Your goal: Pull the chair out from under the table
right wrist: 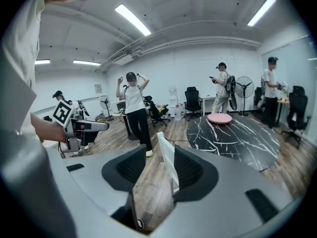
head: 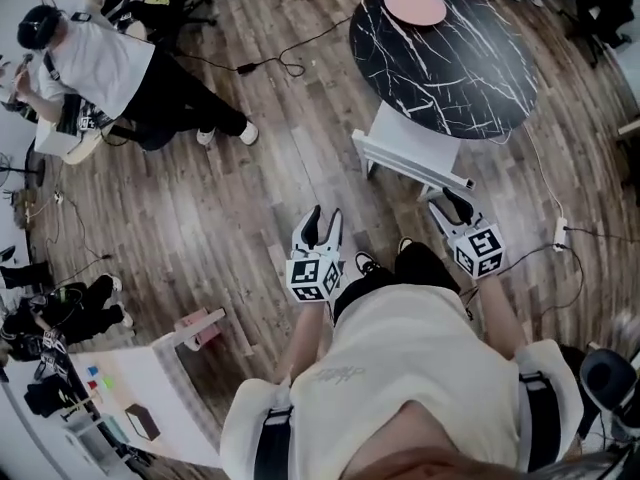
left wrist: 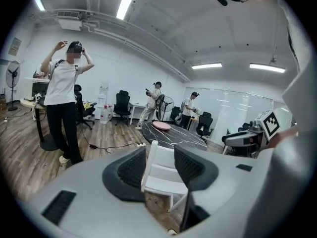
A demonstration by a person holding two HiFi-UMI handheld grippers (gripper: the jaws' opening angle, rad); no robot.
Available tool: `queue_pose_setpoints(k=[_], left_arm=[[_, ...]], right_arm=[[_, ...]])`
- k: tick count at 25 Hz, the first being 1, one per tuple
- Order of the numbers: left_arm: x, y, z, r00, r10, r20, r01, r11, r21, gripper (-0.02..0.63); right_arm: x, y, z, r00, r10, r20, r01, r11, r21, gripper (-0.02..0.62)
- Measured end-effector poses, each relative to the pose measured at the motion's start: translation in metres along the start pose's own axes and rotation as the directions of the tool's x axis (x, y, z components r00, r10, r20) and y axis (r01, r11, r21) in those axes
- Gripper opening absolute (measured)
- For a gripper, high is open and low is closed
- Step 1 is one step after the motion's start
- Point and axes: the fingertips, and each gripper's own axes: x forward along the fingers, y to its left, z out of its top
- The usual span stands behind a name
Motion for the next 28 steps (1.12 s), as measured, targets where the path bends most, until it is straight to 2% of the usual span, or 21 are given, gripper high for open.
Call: queue_pose_setpoints(k=[8,12,18,24,28], left_arm=[[0.063,-0.016,0.001,0.993,-0.094,-0.071,0.097,0.994,0.047,0.199],[0.091,-0.027,0.018,0.988,-0.116,-0.098,0.125,0.989,0.085,0.199],[0.143,-0.042,0.040,0.974,-0.176,-0.140,0.202,0.958,0.205,0.199],[0.190,-0.069,0.047,0.956,-0.239,-0.169,0.273,0.936,0.223,0.199],[0.203,-0.079,0.052,0.944,-0.271,-0.187,0.310,0.924,0.224,0.199]], right_arm=[[0.019,-0.025,0.003,1.000,-0.031,0.001,0.031,0.999,-0.016,0.183],[0.036,-0.046,0.013,1.000,-0.022,0.007,0.022,1.000,-0.020,0.183],[0.062,-0.083,0.035,0.998,-0.040,0.049,0.040,0.999,-0.016,0.183],[0.063,-0.109,0.040,0.998,-0.056,0.037,0.057,0.998,-0.021,0.183],[0.064,-0.119,0.035,0.996,-0.077,0.046,0.076,0.997,0.028,0.183]])
